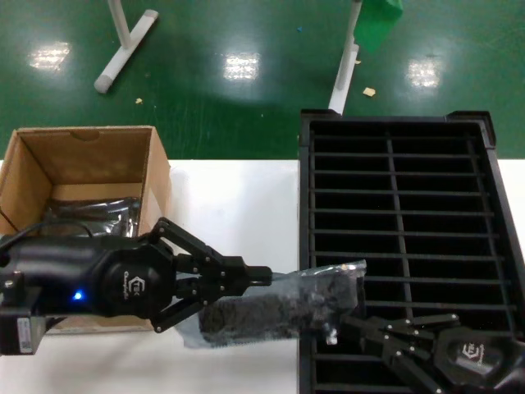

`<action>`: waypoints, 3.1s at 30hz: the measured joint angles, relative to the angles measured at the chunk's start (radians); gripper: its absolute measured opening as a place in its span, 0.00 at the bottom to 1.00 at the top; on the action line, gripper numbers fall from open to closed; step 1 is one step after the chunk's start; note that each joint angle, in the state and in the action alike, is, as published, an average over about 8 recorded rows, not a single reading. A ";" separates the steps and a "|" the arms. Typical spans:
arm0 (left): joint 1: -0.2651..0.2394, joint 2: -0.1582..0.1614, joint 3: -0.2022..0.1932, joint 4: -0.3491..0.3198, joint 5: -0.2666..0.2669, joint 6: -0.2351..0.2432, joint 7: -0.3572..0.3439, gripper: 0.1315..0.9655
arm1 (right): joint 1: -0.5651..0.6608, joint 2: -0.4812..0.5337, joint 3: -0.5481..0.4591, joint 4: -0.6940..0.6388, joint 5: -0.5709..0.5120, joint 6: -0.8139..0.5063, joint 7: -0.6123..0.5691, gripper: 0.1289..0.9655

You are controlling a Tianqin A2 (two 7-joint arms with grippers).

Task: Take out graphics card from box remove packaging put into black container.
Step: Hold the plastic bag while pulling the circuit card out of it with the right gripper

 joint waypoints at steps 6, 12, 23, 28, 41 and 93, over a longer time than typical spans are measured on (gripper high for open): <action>-0.018 0.012 0.020 0.024 0.010 0.000 0.014 0.01 | -0.041 0.003 0.010 0.053 0.012 0.009 -0.002 0.02; -0.022 0.015 0.027 0.025 0.011 0.000 0.015 0.01 | -0.058 0.004 0.013 0.078 0.015 0.017 -0.008 0.02; 0.000 -0.018 0.020 0.003 -0.020 0.000 0.014 0.01 | -0.031 0.000 0.004 0.044 -0.003 0.038 -0.023 0.02; 0.014 -0.049 0.021 0.004 -0.049 0.001 0.022 0.01 | -0.003 -0.001 -0.006 0.016 -0.015 0.046 -0.025 0.02; 0.042 -0.116 0.040 0.018 -0.115 0.001 0.052 0.01 | 0.062 -0.022 -0.038 -0.020 -0.037 0.057 -0.019 0.02; 0.021 -0.015 0.041 0.007 -0.050 0.000 0.018 0.01 | 0.057 -0.049 -0.035 -0.029 -0.027 0.070 -0.028 0.02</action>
